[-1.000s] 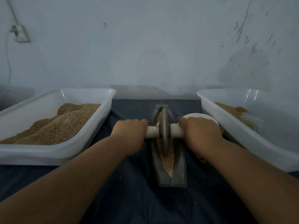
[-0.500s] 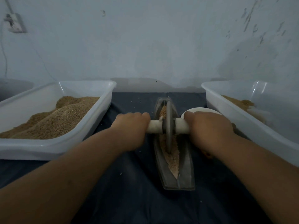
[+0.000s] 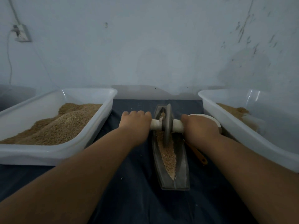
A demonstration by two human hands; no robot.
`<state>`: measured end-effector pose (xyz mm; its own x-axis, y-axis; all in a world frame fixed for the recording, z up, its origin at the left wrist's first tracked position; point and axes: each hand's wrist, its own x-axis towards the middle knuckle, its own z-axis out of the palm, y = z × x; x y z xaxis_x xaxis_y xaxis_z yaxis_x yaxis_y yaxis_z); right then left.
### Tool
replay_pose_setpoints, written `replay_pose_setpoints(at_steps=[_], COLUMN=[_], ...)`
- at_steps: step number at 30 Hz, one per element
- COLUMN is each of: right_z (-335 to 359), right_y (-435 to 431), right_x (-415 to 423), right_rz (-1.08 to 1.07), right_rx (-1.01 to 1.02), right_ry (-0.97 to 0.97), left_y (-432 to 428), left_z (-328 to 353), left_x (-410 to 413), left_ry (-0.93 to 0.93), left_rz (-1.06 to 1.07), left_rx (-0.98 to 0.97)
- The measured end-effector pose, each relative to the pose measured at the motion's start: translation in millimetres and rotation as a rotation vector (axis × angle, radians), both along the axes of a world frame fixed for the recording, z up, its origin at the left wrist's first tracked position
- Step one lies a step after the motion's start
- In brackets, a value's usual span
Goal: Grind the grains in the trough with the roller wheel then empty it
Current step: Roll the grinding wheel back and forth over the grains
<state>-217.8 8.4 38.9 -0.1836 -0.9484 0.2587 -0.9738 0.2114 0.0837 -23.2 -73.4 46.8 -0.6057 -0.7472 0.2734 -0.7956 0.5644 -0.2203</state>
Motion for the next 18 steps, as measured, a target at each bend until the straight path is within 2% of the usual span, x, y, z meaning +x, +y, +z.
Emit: replay_pose_setpoints(at_steps=[11, 18], right_z=[-10.8, -4.8], right_y=[76.5, 42.8], right_x=[12.5, 8.0], right_rz=[0.14, 0.034], right_rx=[-0.134, -0.002], right_ry=[0.107, 0.004], left_y=[72.2, 31.3], left_z=[-9.4, -1.6], left_x=[43.1, 16.5], left_ry=[-0.053, -0.087], left_rz=[-0.132, -0.043], left_rx=[-0.206, -0.03])
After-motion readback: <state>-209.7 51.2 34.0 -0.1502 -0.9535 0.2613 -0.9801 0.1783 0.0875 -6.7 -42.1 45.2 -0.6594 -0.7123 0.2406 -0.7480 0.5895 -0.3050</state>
